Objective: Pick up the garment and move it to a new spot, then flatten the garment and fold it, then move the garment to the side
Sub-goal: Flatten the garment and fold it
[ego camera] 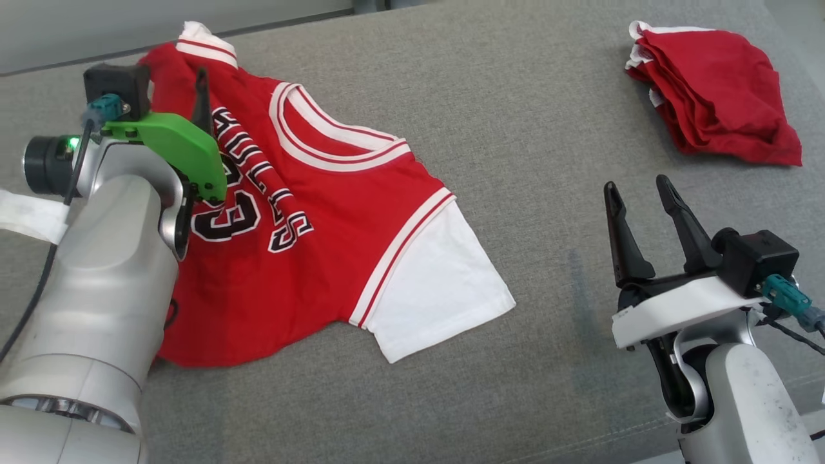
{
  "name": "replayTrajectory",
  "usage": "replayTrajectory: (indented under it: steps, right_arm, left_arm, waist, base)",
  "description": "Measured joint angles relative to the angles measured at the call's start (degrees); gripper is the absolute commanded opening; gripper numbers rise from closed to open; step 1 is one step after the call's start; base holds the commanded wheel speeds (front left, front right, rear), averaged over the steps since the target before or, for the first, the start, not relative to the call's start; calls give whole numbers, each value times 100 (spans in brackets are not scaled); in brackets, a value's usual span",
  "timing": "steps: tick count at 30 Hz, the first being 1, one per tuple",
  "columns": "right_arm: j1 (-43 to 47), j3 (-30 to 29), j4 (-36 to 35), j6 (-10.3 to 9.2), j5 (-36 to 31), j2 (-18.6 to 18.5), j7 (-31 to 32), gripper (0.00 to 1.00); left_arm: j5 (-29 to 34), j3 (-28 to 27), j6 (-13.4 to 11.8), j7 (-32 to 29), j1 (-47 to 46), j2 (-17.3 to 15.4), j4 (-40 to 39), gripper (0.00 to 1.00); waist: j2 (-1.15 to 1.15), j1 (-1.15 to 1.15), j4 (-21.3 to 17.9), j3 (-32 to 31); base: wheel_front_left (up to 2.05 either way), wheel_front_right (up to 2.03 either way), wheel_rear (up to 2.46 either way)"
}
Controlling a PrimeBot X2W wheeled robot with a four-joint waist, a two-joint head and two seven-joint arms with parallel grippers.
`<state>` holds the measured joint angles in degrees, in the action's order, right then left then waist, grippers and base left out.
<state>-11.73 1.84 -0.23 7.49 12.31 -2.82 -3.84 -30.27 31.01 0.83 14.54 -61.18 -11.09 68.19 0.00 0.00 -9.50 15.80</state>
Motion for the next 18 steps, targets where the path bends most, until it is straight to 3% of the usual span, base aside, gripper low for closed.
replayTrajectory:
  steps: [8, 18]
  right_arm:
    - [253, -45, 123, 0, 62, 1, 105, 100]
    - [583, -183, 158, 0, 89, 1, -22, 100]
  left_arm:
    - [-261, -291, 103, 42, 825, 60, -732, 100]
    - [-136, -831, -505, 49, 3048, -37, -3093, 100]
  waist:
    - [0, 0, 331, -419]
    - [0, -1, 636, -980]
  base:
    - [0, 0, 0]
    - [0, 0, 0]
